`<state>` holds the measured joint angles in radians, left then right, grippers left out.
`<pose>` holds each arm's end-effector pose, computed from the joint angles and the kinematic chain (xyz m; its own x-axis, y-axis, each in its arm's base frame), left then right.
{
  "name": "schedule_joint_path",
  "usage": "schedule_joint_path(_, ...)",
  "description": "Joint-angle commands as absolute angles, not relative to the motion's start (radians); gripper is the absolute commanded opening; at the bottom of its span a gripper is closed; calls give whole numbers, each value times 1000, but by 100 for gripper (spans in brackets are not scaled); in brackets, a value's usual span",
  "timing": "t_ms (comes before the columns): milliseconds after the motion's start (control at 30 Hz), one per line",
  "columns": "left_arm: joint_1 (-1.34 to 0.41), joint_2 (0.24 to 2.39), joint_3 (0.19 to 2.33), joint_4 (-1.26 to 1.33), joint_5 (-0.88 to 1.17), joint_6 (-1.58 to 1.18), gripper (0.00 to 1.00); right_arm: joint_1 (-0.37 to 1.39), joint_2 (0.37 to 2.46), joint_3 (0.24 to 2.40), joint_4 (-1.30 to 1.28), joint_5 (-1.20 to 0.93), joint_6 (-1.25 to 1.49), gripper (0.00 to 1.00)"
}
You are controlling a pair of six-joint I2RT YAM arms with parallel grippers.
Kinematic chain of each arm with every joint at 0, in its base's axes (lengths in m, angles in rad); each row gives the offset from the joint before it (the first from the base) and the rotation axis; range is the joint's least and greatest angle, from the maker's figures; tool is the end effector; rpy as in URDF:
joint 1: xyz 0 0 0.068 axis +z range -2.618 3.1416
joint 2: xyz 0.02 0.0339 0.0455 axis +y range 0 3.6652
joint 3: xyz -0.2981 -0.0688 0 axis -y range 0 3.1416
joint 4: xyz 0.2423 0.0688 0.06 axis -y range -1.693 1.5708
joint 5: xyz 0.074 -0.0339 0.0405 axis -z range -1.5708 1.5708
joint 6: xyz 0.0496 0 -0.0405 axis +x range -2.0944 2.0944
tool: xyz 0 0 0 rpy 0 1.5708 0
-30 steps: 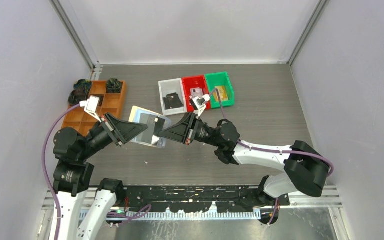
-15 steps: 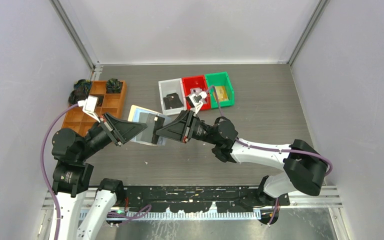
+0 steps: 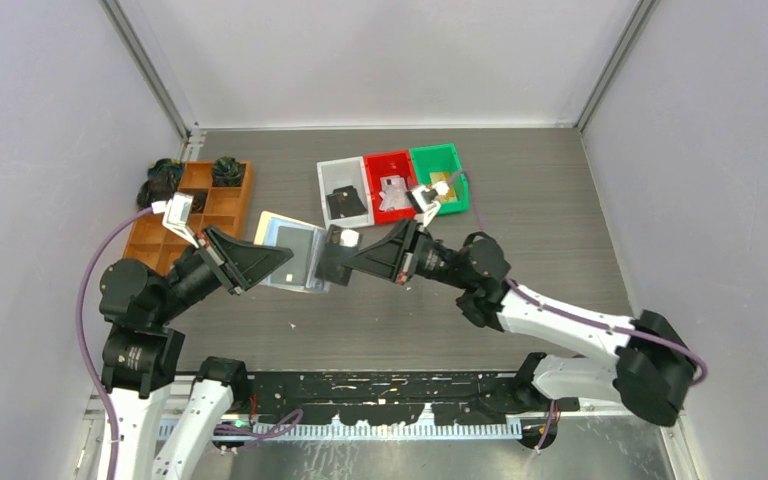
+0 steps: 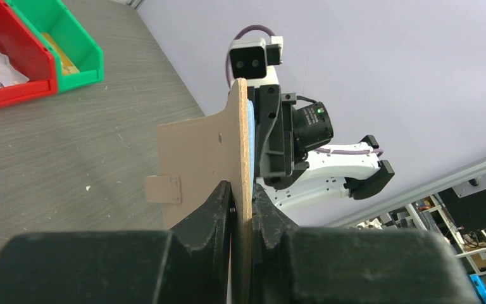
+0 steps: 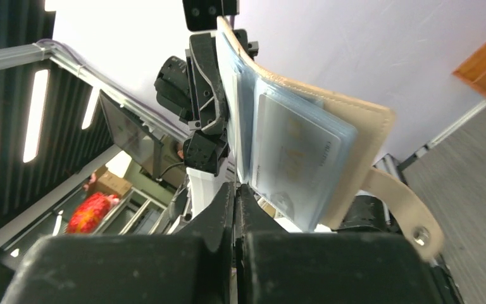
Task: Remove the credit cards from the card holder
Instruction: Place the credit card in the storage box.
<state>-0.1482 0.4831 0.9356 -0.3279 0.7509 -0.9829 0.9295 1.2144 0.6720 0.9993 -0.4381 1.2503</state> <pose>0.0515 -0.0419 0.4256 -0.5788 -0.5287 -0.6209 0.5335 0.3303 -0.7786 0.1394 0.2219 0.3716 -0.8217 0.3360 -0.4603 -0.5508 -0.2610 0.7928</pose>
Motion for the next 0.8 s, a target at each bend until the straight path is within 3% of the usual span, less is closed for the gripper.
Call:
schedule_joint_path(0,-144,468,986,-276,746,-949,0,844,1056,653,838,-497,1195,1)
schedule_joint_path(133,-144,465,988,-275,756,-926,0,700,978,711,570,-573,1116,1)
schedule_joint_path(267,-145,458,989,-280,773,-893,0,576,1049,891,213,-588,926,1)
schedule_joint_path(467,-144,457,989,-288,783,-879,0,549,1437,1242,-167,-543,661,1)
schedule_joint_path(767,-144,444,995,-314,797,-856,0,548,2019,1796,-480,-453,468,1)
